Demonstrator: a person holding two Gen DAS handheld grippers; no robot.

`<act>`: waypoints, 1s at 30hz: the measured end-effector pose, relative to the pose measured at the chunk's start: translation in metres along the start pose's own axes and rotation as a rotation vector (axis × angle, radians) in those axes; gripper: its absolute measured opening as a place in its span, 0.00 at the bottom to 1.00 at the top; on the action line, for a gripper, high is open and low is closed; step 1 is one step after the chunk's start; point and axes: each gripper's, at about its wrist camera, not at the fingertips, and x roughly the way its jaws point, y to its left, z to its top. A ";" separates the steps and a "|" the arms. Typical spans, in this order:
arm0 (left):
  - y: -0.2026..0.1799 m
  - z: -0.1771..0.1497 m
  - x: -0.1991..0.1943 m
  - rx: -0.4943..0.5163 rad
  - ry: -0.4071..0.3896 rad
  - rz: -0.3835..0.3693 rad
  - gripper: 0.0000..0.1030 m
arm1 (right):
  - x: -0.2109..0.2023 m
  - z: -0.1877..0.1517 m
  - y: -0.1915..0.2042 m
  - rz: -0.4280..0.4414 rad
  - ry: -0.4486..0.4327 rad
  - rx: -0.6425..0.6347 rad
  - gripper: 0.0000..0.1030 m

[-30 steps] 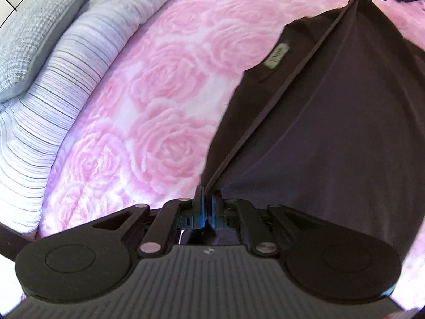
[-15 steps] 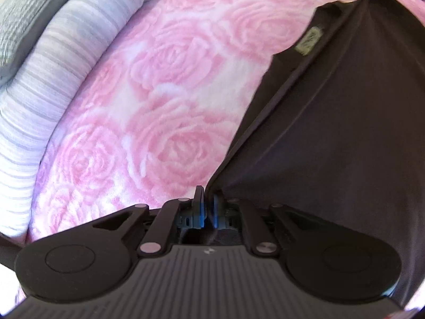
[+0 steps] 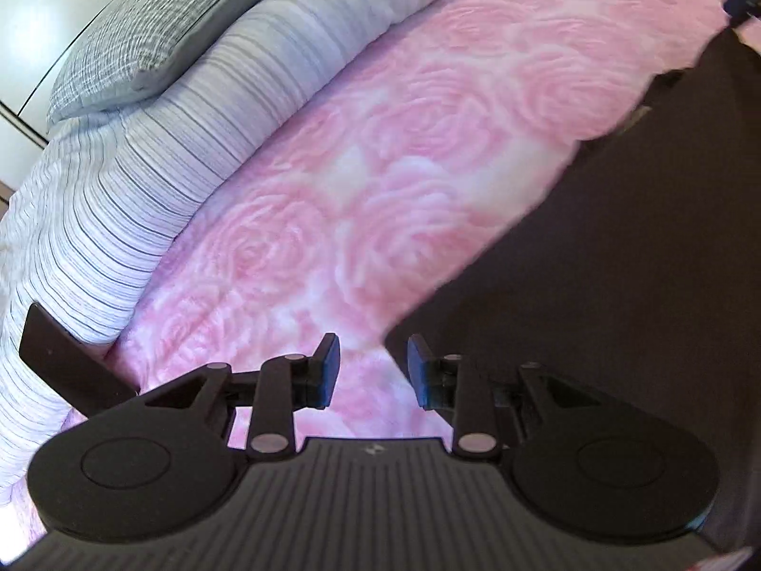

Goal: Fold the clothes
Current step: 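Open the left gripper and release the folded shirt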

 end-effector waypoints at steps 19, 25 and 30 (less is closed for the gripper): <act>-0.123 -0.102 -0.057 0.029 0.160 -0.124 0.30 | -0.068 -0.153 0.034 0.243 0.109 0.343 0.10; -0.130 -0.113 -0.072 0.133 0.199 -0.075 0.30 | -0.073 -0.169 0.027 0.206 0.135 0.369 0.11; -0.134 -0.130 -0.102 0.162 0.170 -0.016 0.30 | -0.081 -0.163 0.031 0.144 0.146 0.305 0.11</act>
